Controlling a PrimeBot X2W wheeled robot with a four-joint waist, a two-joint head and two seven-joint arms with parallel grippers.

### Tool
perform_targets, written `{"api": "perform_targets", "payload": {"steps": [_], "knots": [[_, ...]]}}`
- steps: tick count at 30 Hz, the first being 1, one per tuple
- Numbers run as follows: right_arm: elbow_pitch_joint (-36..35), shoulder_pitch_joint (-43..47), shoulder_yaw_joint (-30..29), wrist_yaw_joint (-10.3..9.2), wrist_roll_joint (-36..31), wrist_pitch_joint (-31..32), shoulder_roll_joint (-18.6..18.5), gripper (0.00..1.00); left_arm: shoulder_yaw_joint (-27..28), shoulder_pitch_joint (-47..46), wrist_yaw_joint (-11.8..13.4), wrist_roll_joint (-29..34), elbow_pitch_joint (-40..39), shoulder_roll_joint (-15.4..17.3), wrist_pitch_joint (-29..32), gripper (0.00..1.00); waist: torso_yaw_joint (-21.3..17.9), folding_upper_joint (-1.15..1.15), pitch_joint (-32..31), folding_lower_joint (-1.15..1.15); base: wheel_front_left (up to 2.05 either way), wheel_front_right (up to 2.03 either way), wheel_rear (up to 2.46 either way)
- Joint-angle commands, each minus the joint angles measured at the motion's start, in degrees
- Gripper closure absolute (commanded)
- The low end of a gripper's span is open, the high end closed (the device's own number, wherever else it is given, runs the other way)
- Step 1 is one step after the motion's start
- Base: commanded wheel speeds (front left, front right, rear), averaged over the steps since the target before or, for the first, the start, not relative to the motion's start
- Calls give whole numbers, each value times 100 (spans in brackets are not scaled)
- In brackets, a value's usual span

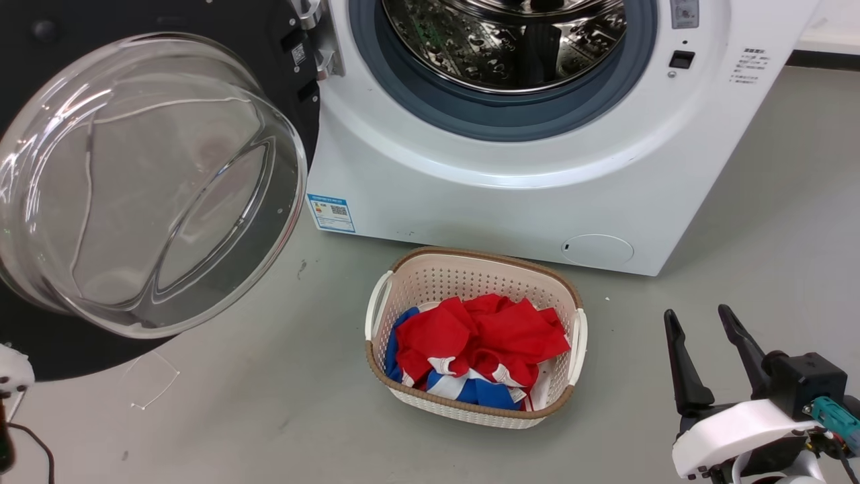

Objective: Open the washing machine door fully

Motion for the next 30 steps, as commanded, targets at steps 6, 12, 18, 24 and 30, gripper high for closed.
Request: {"api": "perform_targets", "payload": {"steps": [6, 12, 18, 24, 30], "knots": [[47, 19, -3, -1, 68, -45, 6, 0, -124, 421, 150, 179, -341, -298, -291, 100, -78, 0, -137, 0, 0, 0, 0], [81, 178, 24, -1, 103, -46, 5, 0, -487, 1166, 327, 501, -1156, -662, -421, 100, -120, 0, -399, 0, 0, 0, 0], [99, 284, 63, -1, 114, -26, 6, 0, -1097, 1769, 352, 675, -1875, -1042, -260, 100, -222, 0, -588, 0, 0, 0, 0], [97, 275, 132, -1, 98, 5, 5, 0, -1730, 1749, 189, 950, -2129, -1263, -238, 100, -438, 0, -652, 0, 0, 0, 0], [117, 217, 181, -1, 73, 3, 5, 0, -2103, 1465, 47, 1186, -1961, -1420, -355, 100, -672, 0, -674, 0, 0, 0, 0]]}}
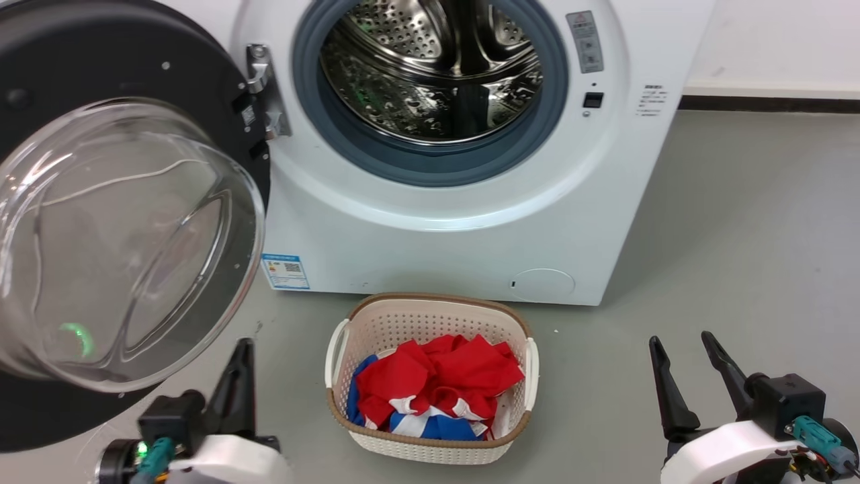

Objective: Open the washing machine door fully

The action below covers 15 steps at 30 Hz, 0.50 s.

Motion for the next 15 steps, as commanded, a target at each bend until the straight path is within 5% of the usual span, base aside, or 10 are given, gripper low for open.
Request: {"api": "perform_targets", "payload": {"steps": [1, 2, 3, 15], "knots": [[13, -45, -5, -1, -25, 0, 5, 0, -37, -56, -8, 32, 41, -23, -14, 71, -66, 0, -17, 0, 0, 0, 0], [17, -50, -6, -1, -15, -4, 5, 0, -92, -107, -39, 47, 95, -67, -20, 15, -104, 0, -23, 0, 0, 0, 0], [20, -59, -9, -1, -10, -7, 6, 0, -153, -165, -77, 57, 164, -83, -14, 0, -142, 0, -24, 0, 0, 0, 0], [-2, 0, -74, -1, 18, -42, 6, 0, -470, -564, -138, 374, 582, -274, -156, 0, -449, 0, -36, 0, 0, 0, 0]]}}
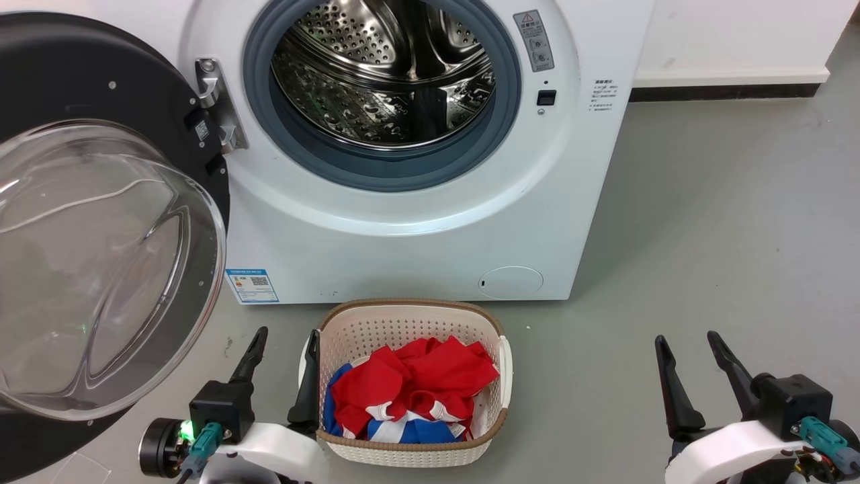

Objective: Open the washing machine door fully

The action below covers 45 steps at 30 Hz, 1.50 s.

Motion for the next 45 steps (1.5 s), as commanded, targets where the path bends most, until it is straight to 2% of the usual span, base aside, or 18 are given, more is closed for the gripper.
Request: {"api": "perform_targets", "payload": {"steps": [1, 15, 34, 35, 38, 45], "knots": [[-19, 1, 9, -1, 6, -16, 7, 0, 6, -65, -16, 1, 16, -10, -33, 0, -10, 0, 1, 0, 0, 0, 0], [118, -120, 152, -1, 22, -97, 7, 0, 17, 65, 72, -19, 101, -153, -83, 0, 41, 0, 14, 0, 0, 0, 0], [194, -81, 181, -1, 58, -140, 6, 0, 69, 118, 70, -33, 91, -125, -105, 0, 49, 0, 11, 0, 0, 0, 0], [182, -88, 178, 0, 23, -113, 1, 100, 56, 71, 68, -41, 94, -140, -74, 100, 48, 0, 11, 0, 0, 0, 0], [318, -19, 185, 0, 48, -104, 1, 100, 24, 140, 62, -84, 218, -187, -52, 100, 48, 0, 12, 0, 0, 0, 0], [386, -97, 165, 0, 937, -53, -42, 100, 259, 117, -104, -786, 222, -284, 134, 100, 54, 0, 14, 0, 0, 0, 0]]}}
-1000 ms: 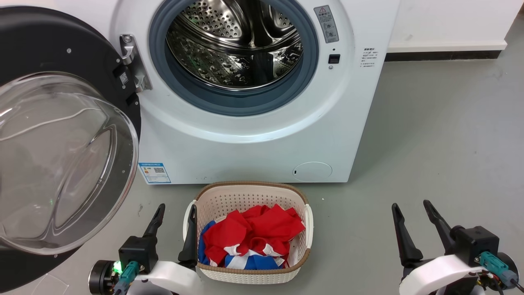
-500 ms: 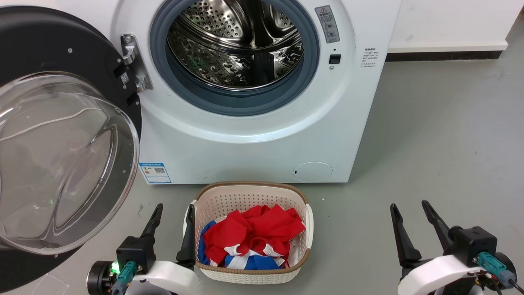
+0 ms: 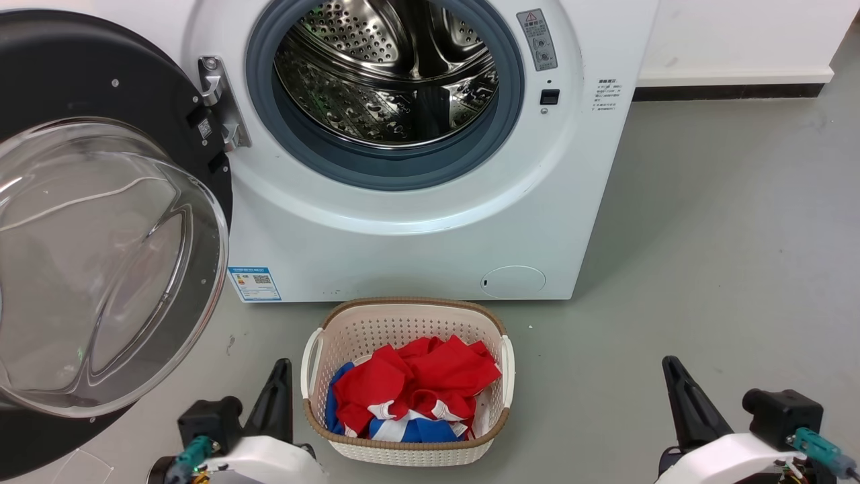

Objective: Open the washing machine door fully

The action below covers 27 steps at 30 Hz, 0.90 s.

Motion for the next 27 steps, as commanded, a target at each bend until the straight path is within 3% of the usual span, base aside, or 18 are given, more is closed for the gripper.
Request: {"api": "perform_targets", "payload": {"steps": [1, 27], "knots": [[-63, -165, -13, 0, 286, 20, -40, 100, 104, -118, -60, -215, -73, -21, 42, 100, 2, 0, 0, 0, 0, 0, 0], [227, -463, -124, 0, 2819, 217, -136, 100, 815, -243, -572, -2242, 15, -310, 608, 100, 21, 0, 5, 0, 0, 0, 0]]}}
